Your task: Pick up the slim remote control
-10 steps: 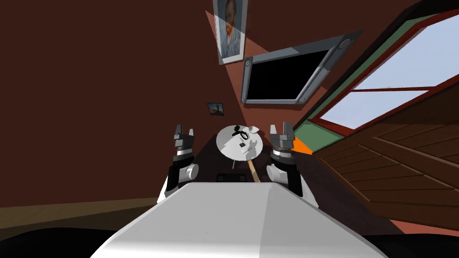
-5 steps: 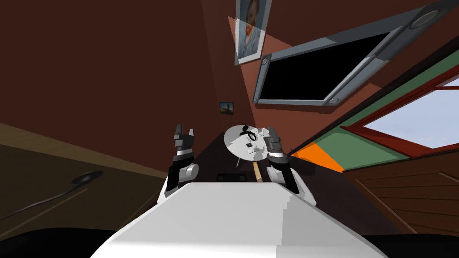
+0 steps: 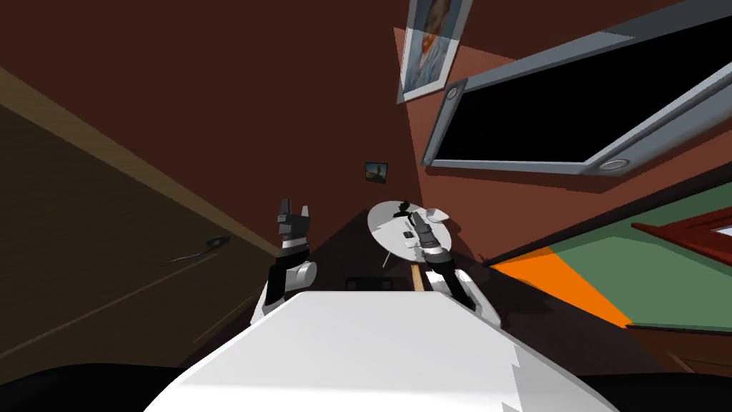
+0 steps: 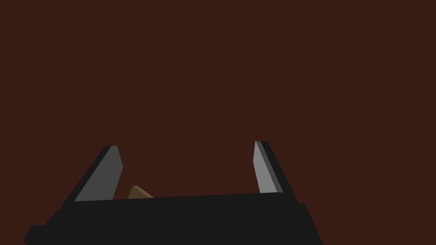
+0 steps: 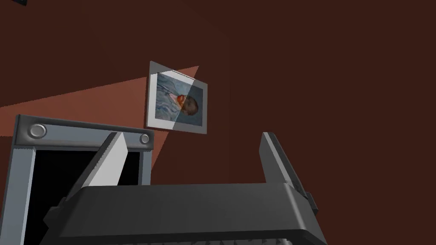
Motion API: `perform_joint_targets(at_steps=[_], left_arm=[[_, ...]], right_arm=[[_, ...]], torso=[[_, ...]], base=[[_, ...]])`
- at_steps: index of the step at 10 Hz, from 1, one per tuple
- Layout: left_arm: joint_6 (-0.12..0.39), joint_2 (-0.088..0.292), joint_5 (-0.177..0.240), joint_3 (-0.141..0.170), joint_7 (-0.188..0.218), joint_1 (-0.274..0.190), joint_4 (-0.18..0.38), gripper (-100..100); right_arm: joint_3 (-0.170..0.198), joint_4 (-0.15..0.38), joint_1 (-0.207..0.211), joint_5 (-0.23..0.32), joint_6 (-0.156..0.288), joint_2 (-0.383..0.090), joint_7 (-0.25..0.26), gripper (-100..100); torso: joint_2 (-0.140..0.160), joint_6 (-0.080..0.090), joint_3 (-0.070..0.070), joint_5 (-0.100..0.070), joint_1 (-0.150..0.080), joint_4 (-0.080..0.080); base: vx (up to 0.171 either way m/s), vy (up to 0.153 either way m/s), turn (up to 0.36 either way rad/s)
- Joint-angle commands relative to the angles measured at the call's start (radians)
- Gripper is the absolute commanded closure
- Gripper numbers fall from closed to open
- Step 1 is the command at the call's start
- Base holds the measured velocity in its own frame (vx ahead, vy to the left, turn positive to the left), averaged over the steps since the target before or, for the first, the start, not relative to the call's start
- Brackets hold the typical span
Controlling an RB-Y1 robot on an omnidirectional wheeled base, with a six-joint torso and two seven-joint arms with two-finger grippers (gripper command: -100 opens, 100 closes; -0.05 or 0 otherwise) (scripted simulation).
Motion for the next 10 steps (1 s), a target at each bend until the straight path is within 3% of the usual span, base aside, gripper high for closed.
perform_joint_targets(at_steps=[1,2,4,5,6,7,10], left_arm=[[0.000,0.000,0.000,0.000,0.000,0.000,0.000,0],[0.000,0.000,0.000,0.000,0.000,0.000,0.000,0],[0.000,0.000,0.000,0.000,0.000,0.000,0.000,0],[0.000,0.000,0.000,0.000,0.000,0.000,0.000,0],[0.000,0.000,0.000,0.000,0.000,0.000,0.000,0],[0.000,0.000,0.000,0.000,0.000,0.000,0.000,0],[0.000,0.000,0.000,0.000,0.000,0.000,0.000,0]], right_arm=[[0.001,0.047,-0.001,0.050,0.003,-0.036,-0.002,-100],[0.001,0.047,-0.001,0.052,0.003,-0.036,-0.002,-100],[0.016,0.117,0.004,0.122,0.001,-0.093,0.003,-100],[0.016,0.135,0.004,0.148,0.001,-0.093,0.003,-100],[0.024,0.181,0.007,0.181,0.000,-0.123,0.006,-100],[0.024,0.183,0.007,0.199,0.000,-0.123,0.006,-100],[0.043,0.275,0.013,0.290,-0.001,-0.182,0.013,-100]], torso=[[0.000,0.000,0.000,0.000,0.000,0.000],[-0.001,0.000,0.000,0.000,0.000,0.000],[-0.001,0.000,-0.001,0.000,-0.001,0.000],[-0.001,0.000,-0.001,0.000,-0.001,0.000],[-0.001,0.001,-0.001,0.000,-0.002,0.000],[-0.001,0.000,-0.001,0.000,-0.002,0.000],[-0.002,0.001,-0.001,-0.001,-0.003,-0.001]], base=[[-0.032,0.015,0.359],[-0.023,0.003,0.119],[-0.032,0.005,0.381],[-0.027,-0.009,0.166],[-0.021,0.000,0.363],[-0.013,-0.010,0.147],[-0.010,-0.013,0.263]])
